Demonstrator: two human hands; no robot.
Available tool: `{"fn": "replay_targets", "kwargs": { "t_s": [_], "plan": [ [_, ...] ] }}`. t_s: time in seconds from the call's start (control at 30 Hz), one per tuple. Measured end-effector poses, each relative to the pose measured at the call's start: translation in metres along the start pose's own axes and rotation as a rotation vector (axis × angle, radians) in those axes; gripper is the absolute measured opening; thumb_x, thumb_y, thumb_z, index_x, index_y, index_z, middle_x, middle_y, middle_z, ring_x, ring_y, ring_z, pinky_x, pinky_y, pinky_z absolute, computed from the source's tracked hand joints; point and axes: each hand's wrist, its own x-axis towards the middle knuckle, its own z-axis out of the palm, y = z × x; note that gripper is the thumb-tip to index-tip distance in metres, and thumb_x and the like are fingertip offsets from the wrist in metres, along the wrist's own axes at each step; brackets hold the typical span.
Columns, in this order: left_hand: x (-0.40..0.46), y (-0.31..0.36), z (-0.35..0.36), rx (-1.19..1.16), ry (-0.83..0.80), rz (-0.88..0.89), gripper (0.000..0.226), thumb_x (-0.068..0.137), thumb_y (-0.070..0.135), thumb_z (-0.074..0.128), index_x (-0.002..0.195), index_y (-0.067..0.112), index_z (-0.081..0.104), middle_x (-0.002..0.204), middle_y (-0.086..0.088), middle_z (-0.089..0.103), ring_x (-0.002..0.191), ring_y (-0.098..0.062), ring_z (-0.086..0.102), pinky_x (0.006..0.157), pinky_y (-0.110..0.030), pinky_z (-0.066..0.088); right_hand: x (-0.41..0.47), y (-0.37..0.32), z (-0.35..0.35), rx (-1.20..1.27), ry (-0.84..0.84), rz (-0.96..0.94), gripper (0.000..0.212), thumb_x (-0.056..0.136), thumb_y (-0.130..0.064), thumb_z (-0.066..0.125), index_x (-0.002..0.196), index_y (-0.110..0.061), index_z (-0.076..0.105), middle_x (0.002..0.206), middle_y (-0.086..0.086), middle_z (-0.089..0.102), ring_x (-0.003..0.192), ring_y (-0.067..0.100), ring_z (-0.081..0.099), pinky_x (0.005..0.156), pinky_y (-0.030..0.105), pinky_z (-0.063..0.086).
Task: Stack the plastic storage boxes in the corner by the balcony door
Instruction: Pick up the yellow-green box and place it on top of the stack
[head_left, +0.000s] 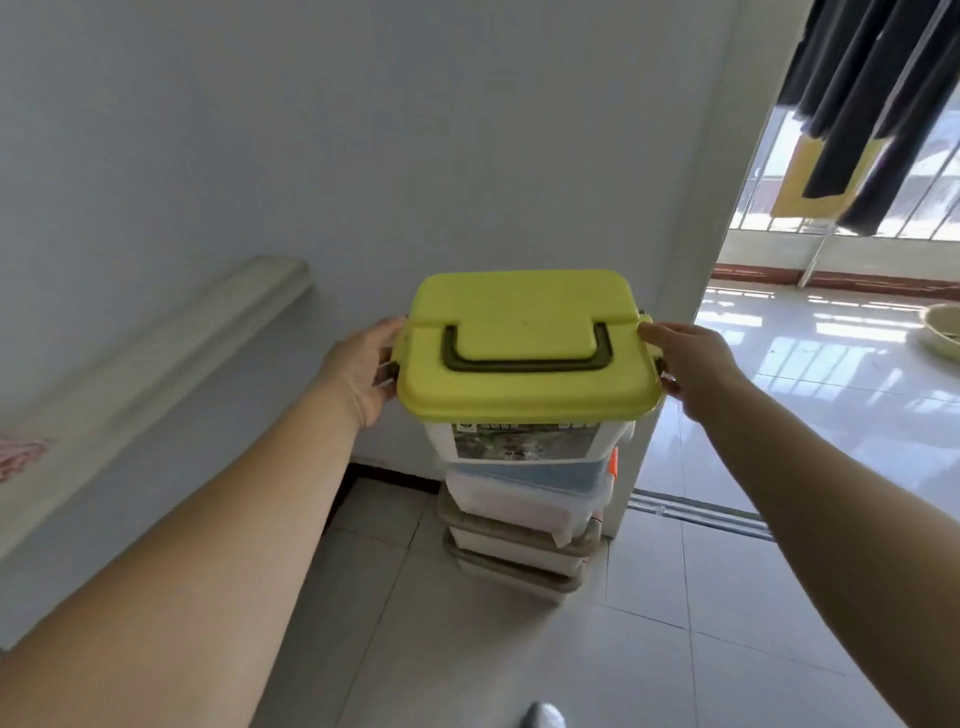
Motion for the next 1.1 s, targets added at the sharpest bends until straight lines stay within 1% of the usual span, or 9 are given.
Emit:
{"fn": "replay_targets", "kwargs": {
  "t_s": [0.17, 0.3, 0.4, 0.53, 0.63, 0.7, 0.77, 0.87, 1.1],
  "plan": [
    [0.062, 0.025, 0.037, 0.010, -0.013, 0.020, 0.011, 0.086, 0.027, 0.061, 0.090, 0.016, 0.060, 0.077, -0.008, 0.059, 0.065, -0.017, 0.054, 0.040, -0.015, 0.049, 0.069, -0.024, 0.010, -0.065, 0.000, -0.020, 0.037, 0.086, -0.027, 0.064, 0.118, -0.009, 0.062, 0.085, 0.002, 0.062, 0.070, 0.014, 0.056, 0.061, 0.027, 0.047],
    [0.100, 0.028, 0.064, 0.053, -0.016, 0.037, 0.011, 0.086, 0.027, 0.061, 0.084, 0.015, 0.060, 0.075, -0.007, 0.059, 0.062, -0.016, 0.055, 0.041, -0.015, 0.049, 0.104, -0.018, 0.014, -0.076, 0.039, 0.014, 0.041, 0.086, -0.027, 0.064, 0.121, -0.006, 0.061, 0.102, 0.010, 0.061, 0.087, 0.024, 0.059, 0.084, 0.040, 0.054],
    [0.123, 0.026, 0.079, 0.127, -0.054, 0.044, 0.020, 0.084, 0.029, 0.063, 0.095, 0.013, 0.062, 0.079, -0.007, 0.062, 0.066, -0.017, 0.058, 0.053, -0.024, 0.048, 0.116, -0.011, 0.015, -0.091, 0.052, 0.034, 0.043, 0.086, -0.026, 0.063, 0.123, -0.004, 0.060, 0.100, 0.010, 0.060, 0.087, 0.025, 0.057, 0.086, 0.040, 0.051],
    [0.149, 0.019, 0.090, 0.161, -0.078, 0.028, 0.025, 0.082, 0.032, 0.066, 0.096, 0.012, 0.065, 0.087, -0.009, 0.067, 0.074, -0.021, 0.062, 0.064, -0.029, 0.051, 0.124, -0.003, 0.017, -0.110, 0.083, 0.048, 0.042, 0.086, -0.025, 0.063, 0.123, -0.005, 0.058, 0.101, 0.009, 0.060, 0.088, 0.024, 0.058, 0.081, 0.037, 0.051],
    [0.163, 0.014, 0.089, 0.227, -0.076, 0.017, 0.049, 0.080, 0.035, 0.067, 0.120, 0.007, 0.060, 0.112, -0.016, 0.066, 0.097, -0.029, 0.063, 0.086, -0.042, 0.052, 0.125, -0.002, 0.021, -0.122, 0.092, 0.034, 0.044, 0.085, -0.026, 0.064, 0.123, -0.004, 0.058, 0.108, 0.012, 0.064, 0.092, 0.024, 0.061, 0.087, 0.040, 0.053],
    [0.170, 0.013, 0.088, 0.271, -0.057, 0.025, 0.052, 0.080, 0.034, 0.068, 0.123, 0.007, 0.057, 0.121, -0.017, 0.062, 0.109, -0.032, 0.060, 0.096, -0.047, 0.049, 0.125, -0.001, 0.025, -0.128, 0.098, 0.032, 0.047, 0.085, -0.027, 0.064, 0.125, -0.004, 0.055, 0.114, 0.013, 0.064, 0.095, 0.025, 0.062, 0.086, 0.040, 0.053],
    [0.174, 0.012, 0.086, 0.345, -0.046, 0.054, 0.048, 0.080, 0.031, 0.069, 0.121, 0.009, 0.057, 0.125, -0.015, 0.060, 0.113, -0.032, 0.057, 0.097, -0.047, 0.048, 0.125, -0.001, 0.028, -0.157, 0.103, 0.032, 0.050, 0.086, -0.030, 0.063, 0.128, -0.005, 0.053, 0.118, 0.013, 0.063, 0.102, 0.027, 0.062, 0.089, 0.042, 0.053],
    [0.180, 0.010, 0.083, 0.486, -0.056, 0.101, 0.045, 0.079, 0.028, 0.070, 0.120, 0.016, 0.054, 0.127, -0.010, 0.055, 0.107, -0.026, 0.054, 0.089, -0.038, 0.047, 0.124, -0.001, 0.031, -0.190, 0.125, 0.029, 0.049, 0.086, -0.032, 0.061, 0.128, -0.008, 0.052, 0.122, 0.013, 0.061, 0.107, 0.029, 0.061, 0.093, 0.048, 0.052],
    [0.189, 0.012, 0.081, 0.556, -0.081, 0.104, 0.050, 0.079, 0.027, 0.070, 0.125, 0.015, 0.053, 0.133, -0.013, 0.052, 0.117, -0.030, 0.052, 0.095, -0.038, 0.045, 0.121, 0.001, 0.035, -0.192, 0.157, 0.029, 0.048, 0.088, -0.034, 0.059, 0.128, -0.011, 0.051, 0.125, 0.011, 0.058, 0.110, 0.029, 0.058, 0.095, 0.049, 0.050]
  ]
}}
